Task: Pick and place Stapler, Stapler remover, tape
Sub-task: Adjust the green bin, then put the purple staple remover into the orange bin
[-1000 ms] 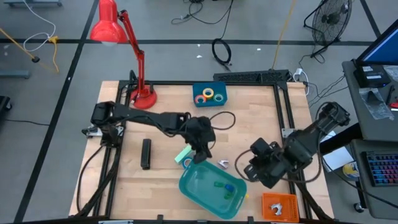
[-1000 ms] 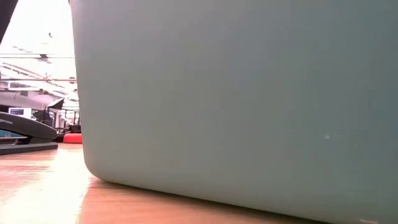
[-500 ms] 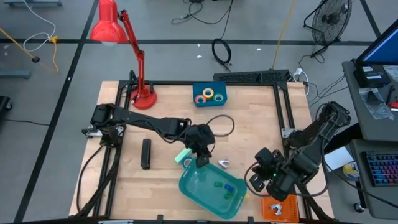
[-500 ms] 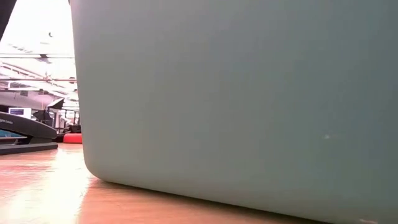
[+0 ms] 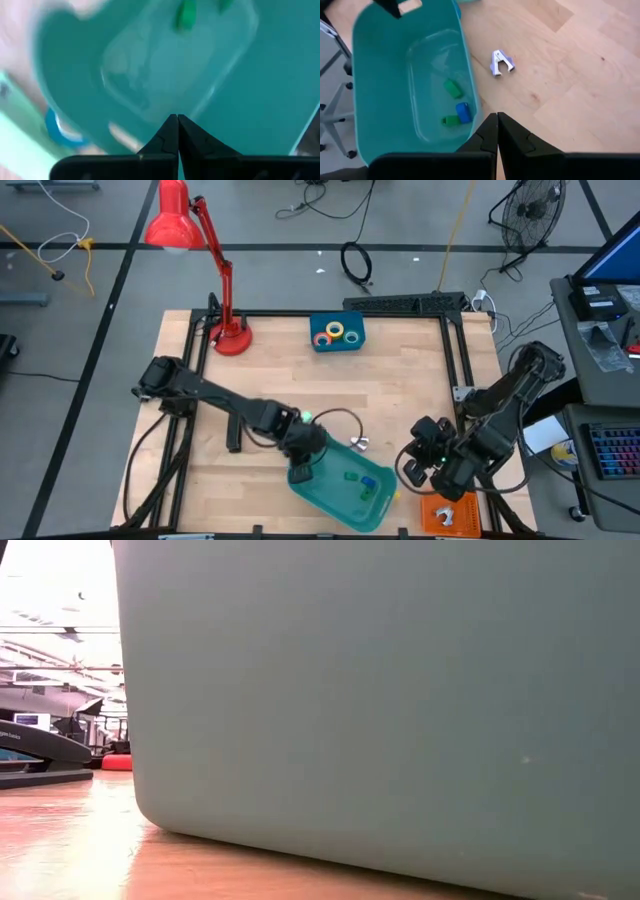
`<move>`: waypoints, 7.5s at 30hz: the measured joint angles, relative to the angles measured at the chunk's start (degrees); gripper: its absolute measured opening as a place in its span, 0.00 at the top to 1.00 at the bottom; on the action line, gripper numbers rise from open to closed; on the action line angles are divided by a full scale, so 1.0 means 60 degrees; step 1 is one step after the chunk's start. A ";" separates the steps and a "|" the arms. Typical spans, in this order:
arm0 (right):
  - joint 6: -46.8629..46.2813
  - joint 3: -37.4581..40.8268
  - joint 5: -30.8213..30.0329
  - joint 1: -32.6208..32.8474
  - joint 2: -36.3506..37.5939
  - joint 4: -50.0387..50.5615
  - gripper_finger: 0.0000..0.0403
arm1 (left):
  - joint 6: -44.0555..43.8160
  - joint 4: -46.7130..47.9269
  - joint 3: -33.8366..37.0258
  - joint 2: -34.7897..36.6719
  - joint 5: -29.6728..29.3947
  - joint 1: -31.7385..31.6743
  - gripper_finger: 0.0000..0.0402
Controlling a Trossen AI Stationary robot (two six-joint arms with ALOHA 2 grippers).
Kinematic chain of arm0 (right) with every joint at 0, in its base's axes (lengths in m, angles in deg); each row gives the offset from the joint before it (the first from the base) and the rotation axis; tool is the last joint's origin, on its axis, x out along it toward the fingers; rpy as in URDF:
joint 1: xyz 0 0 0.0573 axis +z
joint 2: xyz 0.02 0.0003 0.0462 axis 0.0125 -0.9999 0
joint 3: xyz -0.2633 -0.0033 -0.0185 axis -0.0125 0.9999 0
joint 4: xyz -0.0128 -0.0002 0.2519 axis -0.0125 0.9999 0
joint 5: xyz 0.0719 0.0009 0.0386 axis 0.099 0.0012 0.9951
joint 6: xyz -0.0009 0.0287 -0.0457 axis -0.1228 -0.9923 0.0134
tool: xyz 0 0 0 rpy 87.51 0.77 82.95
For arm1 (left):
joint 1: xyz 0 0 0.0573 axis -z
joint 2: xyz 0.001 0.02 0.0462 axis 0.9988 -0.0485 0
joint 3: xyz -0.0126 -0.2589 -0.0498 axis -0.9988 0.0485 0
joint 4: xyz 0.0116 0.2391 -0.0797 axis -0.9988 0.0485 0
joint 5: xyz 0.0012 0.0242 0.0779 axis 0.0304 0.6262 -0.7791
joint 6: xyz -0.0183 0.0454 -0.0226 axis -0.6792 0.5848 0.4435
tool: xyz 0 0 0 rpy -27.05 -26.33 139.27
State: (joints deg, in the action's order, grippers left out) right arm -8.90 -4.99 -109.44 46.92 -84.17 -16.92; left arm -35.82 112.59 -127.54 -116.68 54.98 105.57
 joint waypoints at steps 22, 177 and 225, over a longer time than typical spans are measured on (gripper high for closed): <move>0.0588 0.0000 -0.0944 -0.0175 0.1280 0.1628 1.00 | -0.1921 0.2379 0.0000 0.0000 0.1326 0.2161 0.99; 0.8807 0.5053 0.5631 -0.5796 -0.1951 -0.9133 0.90 | 0.0967 0.2028 0.0000 0.2586 -0.2566 -0.1472 0.95; -0.2856 0.4517 0.6330 0.3136 0.1330 -0.4871 1.00 | 0.0699 0.1432 0.0002 0.2590 -0.3495 -0.1493 0.98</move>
State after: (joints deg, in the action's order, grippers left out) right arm -26.03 22.12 -71.46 65.73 -76.19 -46.14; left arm -31.63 121.19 -127.52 -101.14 34.01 96.61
